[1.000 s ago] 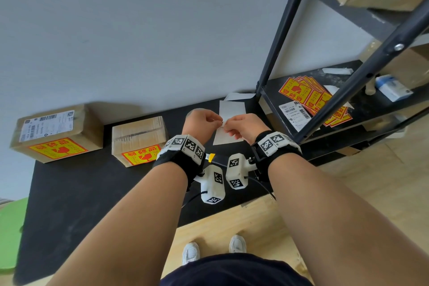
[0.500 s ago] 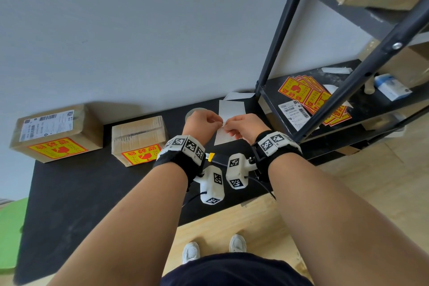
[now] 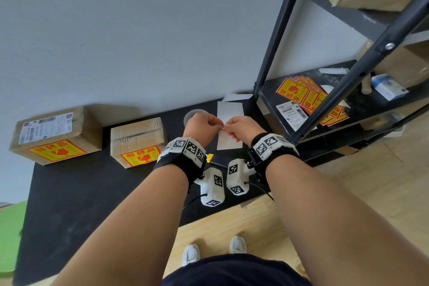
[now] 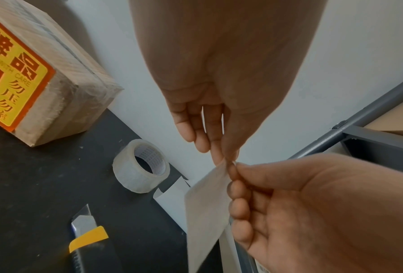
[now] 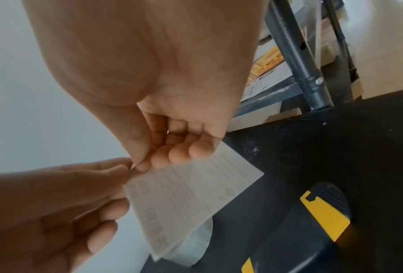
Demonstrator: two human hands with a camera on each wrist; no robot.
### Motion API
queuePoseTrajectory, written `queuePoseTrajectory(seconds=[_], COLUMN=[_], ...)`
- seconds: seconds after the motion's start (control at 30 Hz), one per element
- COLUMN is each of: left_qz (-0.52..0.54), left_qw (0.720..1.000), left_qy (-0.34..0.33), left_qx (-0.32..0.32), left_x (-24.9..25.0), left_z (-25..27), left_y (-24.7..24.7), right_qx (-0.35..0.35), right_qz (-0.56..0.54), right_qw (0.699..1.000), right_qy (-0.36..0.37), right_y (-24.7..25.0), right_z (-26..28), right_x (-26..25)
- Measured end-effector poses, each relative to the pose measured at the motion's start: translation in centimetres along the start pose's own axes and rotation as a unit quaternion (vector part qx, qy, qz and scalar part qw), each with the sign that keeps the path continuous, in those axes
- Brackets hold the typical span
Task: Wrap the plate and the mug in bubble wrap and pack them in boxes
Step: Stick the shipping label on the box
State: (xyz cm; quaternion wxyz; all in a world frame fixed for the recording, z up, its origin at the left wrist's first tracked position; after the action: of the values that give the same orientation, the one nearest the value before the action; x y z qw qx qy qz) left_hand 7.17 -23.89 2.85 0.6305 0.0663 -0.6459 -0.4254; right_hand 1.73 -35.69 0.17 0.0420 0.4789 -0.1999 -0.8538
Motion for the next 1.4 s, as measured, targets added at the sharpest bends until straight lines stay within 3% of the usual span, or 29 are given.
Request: queuePoseTrajectory(seconds=[0.17,0.87,1.4], left_qz=[-0.005,0.01,-0.006], left_qw=[1.0,1.0,1.0], left_qy=[0.0,-0.019,-0.028], left_qx=[-0.008,-0.011,-0.009], left_x=[-0.2,0.4,0.9], left_z=[-0.1,-0.5,-0.6], left_y=[-0.1,-0.1,0.0], right_qx=[0.0,-0.009,0.004], right_qz=[0.017,-0.098,-0.101], right_qw=[1.0,0.995,0.995], right_qy=[0.0,0.004,-0.003], right_y=[-0.2,1.1,1.3], right_z=[0.2,0.9,0.5], right_x=[-0.2,0.0,-0.2])
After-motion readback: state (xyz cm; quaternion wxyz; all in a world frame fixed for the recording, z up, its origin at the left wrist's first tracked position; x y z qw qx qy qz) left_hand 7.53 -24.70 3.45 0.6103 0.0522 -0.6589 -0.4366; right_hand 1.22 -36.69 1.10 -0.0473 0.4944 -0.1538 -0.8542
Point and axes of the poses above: each hand's wrist, its own z-axis away from the middle knuckle, its own y-axis out of the back of the hand, x = y × z, the point moved 10 cm from there along -z, towards the middle knuckle, and after that the axes turned 3 degrees about -z, right-handed, at the moved point
